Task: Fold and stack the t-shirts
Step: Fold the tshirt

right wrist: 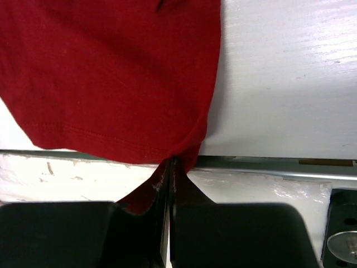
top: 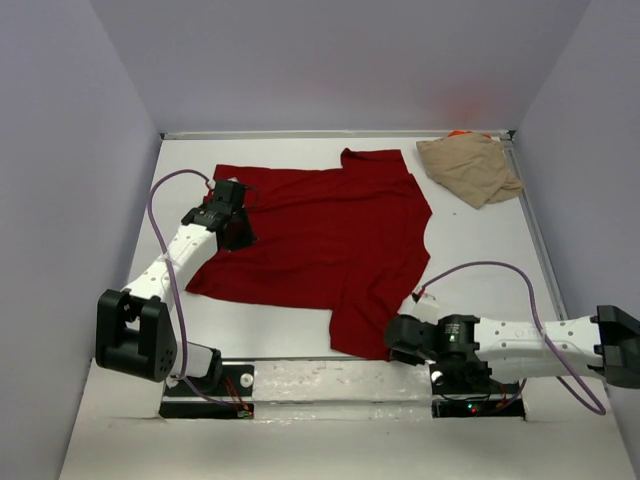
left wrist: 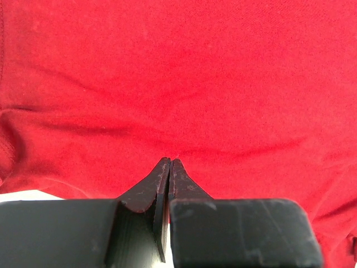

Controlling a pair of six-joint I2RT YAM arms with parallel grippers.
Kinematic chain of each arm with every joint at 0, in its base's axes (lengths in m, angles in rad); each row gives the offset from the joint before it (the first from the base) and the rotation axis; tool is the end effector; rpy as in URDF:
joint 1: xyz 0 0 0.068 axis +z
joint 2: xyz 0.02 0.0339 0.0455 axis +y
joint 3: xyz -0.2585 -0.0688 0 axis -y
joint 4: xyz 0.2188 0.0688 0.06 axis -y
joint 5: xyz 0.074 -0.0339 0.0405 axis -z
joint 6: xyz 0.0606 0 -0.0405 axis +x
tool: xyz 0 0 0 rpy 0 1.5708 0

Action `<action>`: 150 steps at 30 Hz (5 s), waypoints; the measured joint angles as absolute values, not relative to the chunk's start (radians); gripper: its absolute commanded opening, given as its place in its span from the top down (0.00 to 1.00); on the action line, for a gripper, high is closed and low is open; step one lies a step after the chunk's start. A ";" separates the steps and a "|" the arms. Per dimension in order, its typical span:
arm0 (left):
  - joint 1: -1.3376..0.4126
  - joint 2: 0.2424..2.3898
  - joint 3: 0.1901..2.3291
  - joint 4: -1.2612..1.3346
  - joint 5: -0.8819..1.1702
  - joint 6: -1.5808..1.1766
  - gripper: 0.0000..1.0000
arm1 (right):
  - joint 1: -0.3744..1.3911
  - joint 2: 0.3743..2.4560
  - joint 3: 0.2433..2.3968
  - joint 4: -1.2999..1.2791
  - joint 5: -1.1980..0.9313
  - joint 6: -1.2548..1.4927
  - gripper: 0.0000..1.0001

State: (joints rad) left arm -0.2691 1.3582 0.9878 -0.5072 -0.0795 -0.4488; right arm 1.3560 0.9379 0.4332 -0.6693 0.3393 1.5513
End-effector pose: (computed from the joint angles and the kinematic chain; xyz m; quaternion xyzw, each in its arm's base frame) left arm 0.2683 -0.0690 0.2395 -0.0978 0.9348 -0.0842 0.3309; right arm 0.0492 0.1308 0.1477 0.1273 0.9585 0.1736 0.1871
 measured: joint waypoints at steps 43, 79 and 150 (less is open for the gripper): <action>-0.281 1.341 0.988 -0.566 -0.170 -0.517 0.88 | 1.080 1.349 0.797 -0.721 0.626 1.218 1.00; -0.327 1.487 1.070 -0.905 -0.478 -0.786 0.82 | 0.741 1.163 0.759 -0.466 0.455 0.627 1.00; 0.244 1.381 1.014 -0.744 -0.183 -0.545 1.00 | 0.549 1.148 0.656 -0.289 0.226 0.484 1.00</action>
State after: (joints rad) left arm 0.2440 1.3808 1.0138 -0.7437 -0.1829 -0.5446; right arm 0.5488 1.1477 0.6559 -0.2893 0.2260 0.4835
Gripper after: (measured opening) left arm 0.017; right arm 0.010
